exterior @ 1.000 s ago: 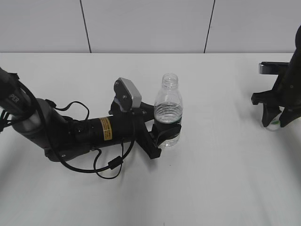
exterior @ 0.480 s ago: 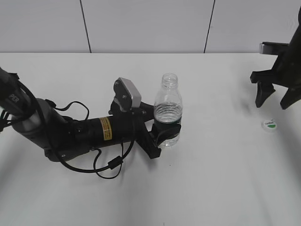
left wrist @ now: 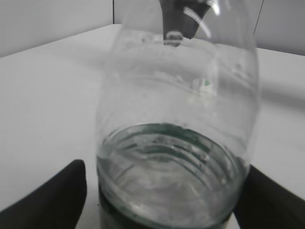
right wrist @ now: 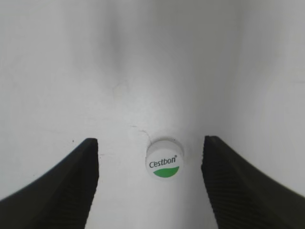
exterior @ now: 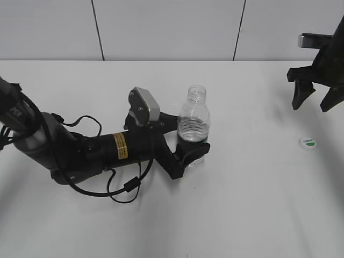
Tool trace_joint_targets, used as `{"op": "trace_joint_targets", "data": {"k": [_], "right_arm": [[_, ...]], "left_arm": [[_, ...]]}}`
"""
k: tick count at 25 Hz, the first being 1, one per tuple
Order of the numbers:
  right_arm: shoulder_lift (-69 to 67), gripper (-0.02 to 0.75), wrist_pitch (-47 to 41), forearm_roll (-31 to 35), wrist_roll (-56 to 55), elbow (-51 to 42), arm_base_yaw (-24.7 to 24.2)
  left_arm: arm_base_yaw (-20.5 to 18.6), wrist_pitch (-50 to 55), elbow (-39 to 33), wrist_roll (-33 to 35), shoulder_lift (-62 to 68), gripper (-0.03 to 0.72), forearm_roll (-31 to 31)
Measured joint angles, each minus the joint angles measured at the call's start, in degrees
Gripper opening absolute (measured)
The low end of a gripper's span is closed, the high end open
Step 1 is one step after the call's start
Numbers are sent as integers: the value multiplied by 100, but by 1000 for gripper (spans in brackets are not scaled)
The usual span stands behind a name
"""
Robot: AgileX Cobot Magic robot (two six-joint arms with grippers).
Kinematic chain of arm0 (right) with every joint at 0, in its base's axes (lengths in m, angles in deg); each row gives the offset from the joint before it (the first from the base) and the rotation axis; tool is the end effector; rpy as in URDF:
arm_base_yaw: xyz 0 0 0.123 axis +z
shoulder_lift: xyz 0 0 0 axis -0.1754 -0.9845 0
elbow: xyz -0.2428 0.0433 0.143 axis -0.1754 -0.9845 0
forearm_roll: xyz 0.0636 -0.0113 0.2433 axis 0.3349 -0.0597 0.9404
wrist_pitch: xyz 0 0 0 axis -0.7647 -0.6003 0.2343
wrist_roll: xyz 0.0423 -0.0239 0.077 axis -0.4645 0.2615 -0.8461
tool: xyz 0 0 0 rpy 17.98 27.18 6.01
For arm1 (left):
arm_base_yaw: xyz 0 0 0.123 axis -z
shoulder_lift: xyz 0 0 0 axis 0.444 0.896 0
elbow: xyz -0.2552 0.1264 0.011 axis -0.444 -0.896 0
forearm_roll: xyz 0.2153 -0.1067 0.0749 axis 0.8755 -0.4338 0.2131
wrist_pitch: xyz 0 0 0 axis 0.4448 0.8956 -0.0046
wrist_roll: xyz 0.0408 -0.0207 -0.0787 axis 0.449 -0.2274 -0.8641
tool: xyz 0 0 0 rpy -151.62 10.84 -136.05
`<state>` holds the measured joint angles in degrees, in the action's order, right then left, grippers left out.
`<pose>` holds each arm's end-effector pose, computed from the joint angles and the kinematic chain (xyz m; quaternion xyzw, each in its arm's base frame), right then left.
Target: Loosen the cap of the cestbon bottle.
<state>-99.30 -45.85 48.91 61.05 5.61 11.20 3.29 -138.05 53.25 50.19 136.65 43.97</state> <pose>0.4286 0.0157 0.1729 -0.0232 0.9976 0.0408 0.0513 0.3066 -0.2407 0.0647 0.4127 0.6445 -0.3859 0.5151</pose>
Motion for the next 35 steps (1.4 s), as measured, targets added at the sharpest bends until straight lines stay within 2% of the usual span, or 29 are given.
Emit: {"op": "trace_joint_targets", "data": {"k": [9,18,23,27,30,33,35], "right_arm": [[0,519,-2,0,0,0,0],[0,519,-233,0,0,72,0],[0,519,-596,0,0,372,0],[0,519,-833,0,0,671,0],[0,519,-853,0,0,923,0],[0,519,-859,0,0,1187,0],[0,518,-865,0,-23,1326,0]], "left_arm": [[0,-11,0,-27,-306,557,1],[0,31,0,-575,-1226,559,108],[0,534,0,-1026,-1871,559,276],[0,1244,0,-1197,-2459,559,257],[-32,2040,0,-1246,-3003,559,-14],[-163,3112,88,-1282,-3605,559,-214],[-263,4272,271,-1282,-4012,559,-369]]}}
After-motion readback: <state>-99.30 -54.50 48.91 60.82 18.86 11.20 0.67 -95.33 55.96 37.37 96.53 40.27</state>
